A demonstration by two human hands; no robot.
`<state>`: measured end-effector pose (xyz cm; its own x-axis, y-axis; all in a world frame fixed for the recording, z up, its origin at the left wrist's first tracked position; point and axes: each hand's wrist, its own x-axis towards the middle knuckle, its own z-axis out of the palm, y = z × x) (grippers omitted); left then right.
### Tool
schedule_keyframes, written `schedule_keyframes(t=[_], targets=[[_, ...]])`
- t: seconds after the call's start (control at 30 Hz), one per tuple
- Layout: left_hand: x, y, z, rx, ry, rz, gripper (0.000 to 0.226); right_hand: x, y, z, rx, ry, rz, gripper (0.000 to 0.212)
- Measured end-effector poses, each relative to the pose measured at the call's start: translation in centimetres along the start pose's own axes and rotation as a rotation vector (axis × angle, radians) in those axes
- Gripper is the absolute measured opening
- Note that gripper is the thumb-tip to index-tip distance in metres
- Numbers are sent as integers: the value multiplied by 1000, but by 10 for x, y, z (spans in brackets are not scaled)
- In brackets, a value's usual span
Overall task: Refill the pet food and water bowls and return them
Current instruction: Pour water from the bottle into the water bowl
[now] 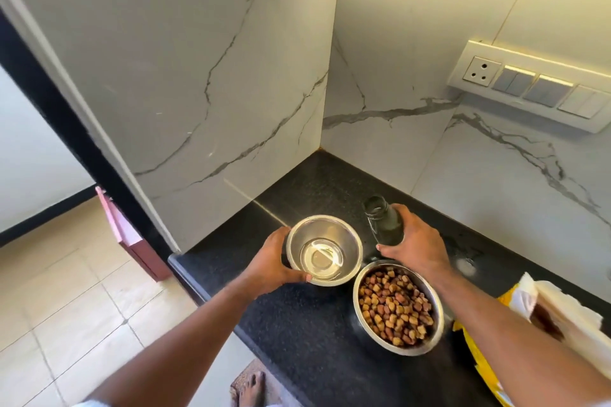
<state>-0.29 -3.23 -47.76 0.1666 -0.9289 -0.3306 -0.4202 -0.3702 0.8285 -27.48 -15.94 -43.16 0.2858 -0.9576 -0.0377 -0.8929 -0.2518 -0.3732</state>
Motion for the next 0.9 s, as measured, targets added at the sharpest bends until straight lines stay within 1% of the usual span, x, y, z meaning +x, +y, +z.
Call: schedule_keyframes(t=[0.17,0.27,0.37,0.5,0.6,0.67,0.9], targets=[[-1,4,0,45,-33,-25,113,-1,-2,-6,-156,-57,-60,97],[4,5,-1,33,-35,-45,112,2,-2,-8,-247,-95,-101,93],[11,5,-1,43,-48,-38,103,6,-2,-10,-314,-132,-137,91],[20,-3,0,80,-93,-47,92,12,-1,-11,-389,-175,-137,97],[25,-6,0,69,-97,-24,100,15,1,-12,-452,-180,-156,97],[28,-7,0,61,-104,-11,101,15,1,-12,-481,-180,-165,95],[33,-5,-1,83,-133,-2,94,18,-1,-13,-560,-197,-175,96]])
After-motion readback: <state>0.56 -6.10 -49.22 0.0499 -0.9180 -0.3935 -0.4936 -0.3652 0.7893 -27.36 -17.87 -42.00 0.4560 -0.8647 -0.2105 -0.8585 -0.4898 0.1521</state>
